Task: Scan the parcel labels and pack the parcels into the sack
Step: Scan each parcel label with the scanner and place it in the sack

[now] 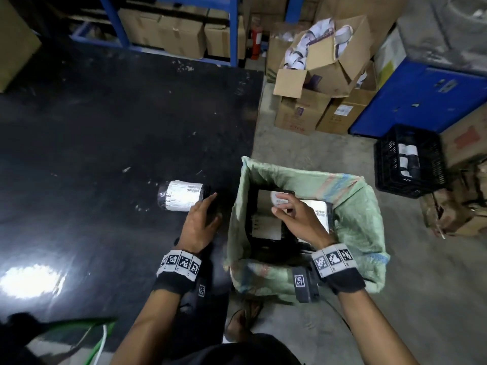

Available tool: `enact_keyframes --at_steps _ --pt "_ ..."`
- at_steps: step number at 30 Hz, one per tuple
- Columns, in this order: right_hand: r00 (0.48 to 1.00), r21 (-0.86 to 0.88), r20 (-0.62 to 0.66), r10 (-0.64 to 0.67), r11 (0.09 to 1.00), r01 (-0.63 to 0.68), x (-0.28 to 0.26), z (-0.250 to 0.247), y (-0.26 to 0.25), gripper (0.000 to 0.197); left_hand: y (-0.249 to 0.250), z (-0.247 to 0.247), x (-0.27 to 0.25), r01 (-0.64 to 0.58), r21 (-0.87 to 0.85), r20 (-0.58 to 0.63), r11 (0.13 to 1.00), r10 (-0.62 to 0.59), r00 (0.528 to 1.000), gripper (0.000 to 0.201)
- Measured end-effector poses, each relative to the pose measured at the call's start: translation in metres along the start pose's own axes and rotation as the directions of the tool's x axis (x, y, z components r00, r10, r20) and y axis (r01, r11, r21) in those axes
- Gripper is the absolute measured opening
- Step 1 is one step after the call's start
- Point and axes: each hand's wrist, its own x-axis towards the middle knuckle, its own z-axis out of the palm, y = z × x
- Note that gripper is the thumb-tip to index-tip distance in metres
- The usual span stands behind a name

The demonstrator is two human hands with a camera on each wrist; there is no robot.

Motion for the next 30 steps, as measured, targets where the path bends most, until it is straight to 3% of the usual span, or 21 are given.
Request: enact_keyframes --at_steps 7,9,12,14,16,19,22,25,30 --pt "0.991 -0.002 0.093 -0.093 0.996 0.093 -0.055 0.092 -0.044 0.041 -0.037 -0.067 0.003 0.075 0.120 -0.061 0.990 -0.068 0.996 0.060" --pt "0.990 -0.072 0.091 -0.105 0.991 0.112 -0.063 0.121 -0.051 0.043 -0.048 -0.086 0.006 0.088 0.152 -0.079 0.984 -0.077 0.994 0.060" --pt "0.991 -0.392 -0.040 -0.128 0.914 0.102 -0.071 0.151 -0.063 0.049 -0.067 -0.110 0.013 0.090 0.180 -0.101 0.979 -0.072 0.992 0.058" --pt "0.977 -0.481 -0.168 -0.134 0.876 0.038 -0.077 0.161 -0.075 0.048 -0.080 -0.124 0.015 0.083 0.181 -0.088 0.980 -0.068 0.994 0.056" --pt "0.962 -0.451 -0.225 -0.157 0.892 0.040 -0.079 0.171 -0.083 0.045 -0.092 -0.137 0.020 0.067 0.178 -0.054 0.982 -0.058 0.997 0.061" --pt "0.987 -0.277 -0.144 -0.077 0.960 0.034 -0.078 0.192 -0.088 0.044 -0.113 -0.146 0.035 0.026 0.175 -0.006 0.984 -0.026 1.000 0.070" --pt "0.996 -0.180 -0.072 0.047 0.982 -0.059 -0.070 0.218 -0.087 0.048 -0.132 -0.145 0.051 0.015 0.145 0.061 0.989 -0.024 0.998 0.075" --pt "0.982 -0.032 -0.013 0.186 0.982 -0.186 -0.058 0.245 -0.073 0.058 -0.139 -0.141 0.068 0.076 0.107 0.154 0.991 -0.092 0.984 0.070" --pt "0.957 0.186 0.008 0.289 0.940 -0.285 -0.043 0.283 -0.049 0.070 -0.150 -0.126 0.090 0.094 -0.033 0.218 0.995 -0.085 0.972 0.100"
